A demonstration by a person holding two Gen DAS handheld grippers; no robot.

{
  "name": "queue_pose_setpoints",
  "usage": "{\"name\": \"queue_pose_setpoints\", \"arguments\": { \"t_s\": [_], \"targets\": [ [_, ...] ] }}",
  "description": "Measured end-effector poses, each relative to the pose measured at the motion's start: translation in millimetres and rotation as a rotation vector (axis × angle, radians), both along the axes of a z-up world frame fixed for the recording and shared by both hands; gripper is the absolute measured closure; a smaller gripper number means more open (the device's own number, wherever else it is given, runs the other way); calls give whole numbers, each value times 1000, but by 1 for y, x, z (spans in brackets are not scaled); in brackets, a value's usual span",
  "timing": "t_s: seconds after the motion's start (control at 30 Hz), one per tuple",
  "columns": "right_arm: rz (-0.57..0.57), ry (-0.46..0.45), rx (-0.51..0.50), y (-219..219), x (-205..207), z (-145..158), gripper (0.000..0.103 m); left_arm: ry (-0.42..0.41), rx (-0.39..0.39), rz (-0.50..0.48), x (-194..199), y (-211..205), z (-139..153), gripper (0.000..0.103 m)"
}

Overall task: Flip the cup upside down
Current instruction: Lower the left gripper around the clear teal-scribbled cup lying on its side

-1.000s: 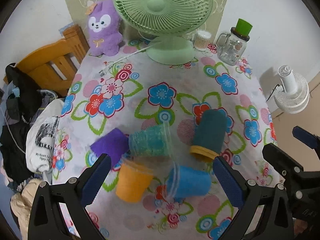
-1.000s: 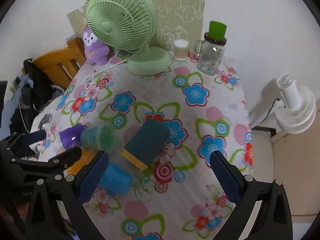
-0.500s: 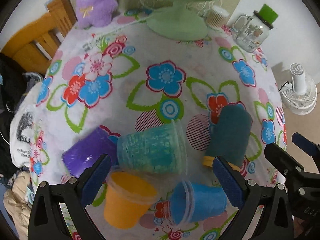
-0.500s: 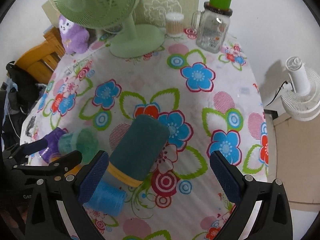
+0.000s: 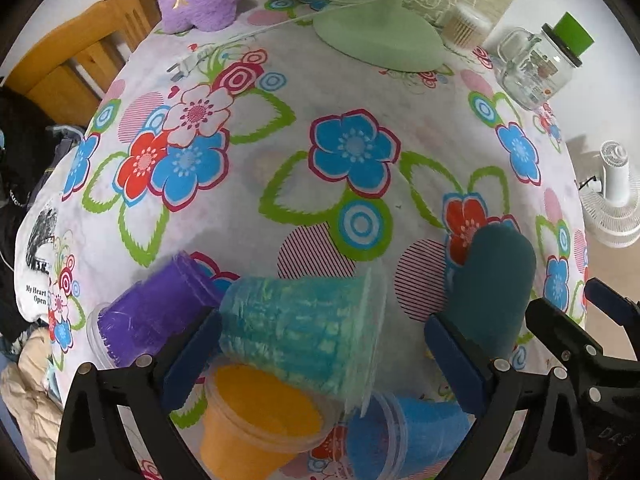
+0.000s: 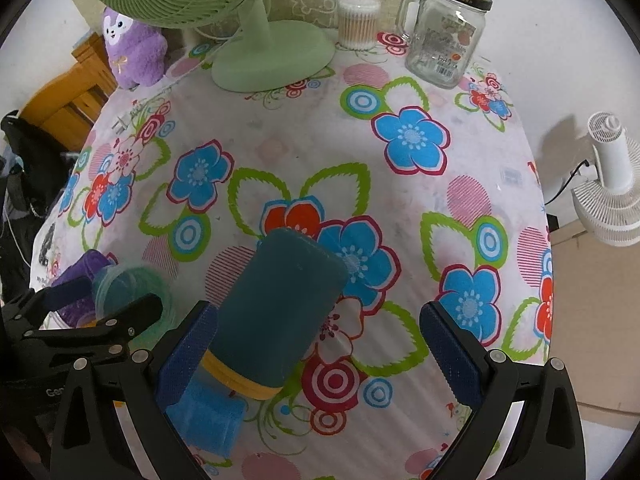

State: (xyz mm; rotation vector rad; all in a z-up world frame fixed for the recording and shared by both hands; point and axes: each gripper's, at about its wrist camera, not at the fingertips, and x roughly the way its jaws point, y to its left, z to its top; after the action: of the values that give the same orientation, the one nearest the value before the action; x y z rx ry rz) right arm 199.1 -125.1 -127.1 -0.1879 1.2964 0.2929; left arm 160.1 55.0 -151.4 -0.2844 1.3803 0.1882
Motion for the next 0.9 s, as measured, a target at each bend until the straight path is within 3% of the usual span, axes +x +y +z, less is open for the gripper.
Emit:
{"name": "queue_pose_setpoints", "arguments": {
  "t_s": [0.17,0.6,0.77,0.9],
  "targets": [
    [12,6,2,3,1,-2,1,40,-34,10,2,1,-10,4],
    [11,13,0,2,-2,-5,1,-4,-6,2,5,0,-12,6],
    [13,10,5,3,-3,-3,1,-36,11,-8,5,0,-3,16],
    [11,4,9,4,-4,0,1,-37,16,-10,4,0,0,18]
  ]
}}
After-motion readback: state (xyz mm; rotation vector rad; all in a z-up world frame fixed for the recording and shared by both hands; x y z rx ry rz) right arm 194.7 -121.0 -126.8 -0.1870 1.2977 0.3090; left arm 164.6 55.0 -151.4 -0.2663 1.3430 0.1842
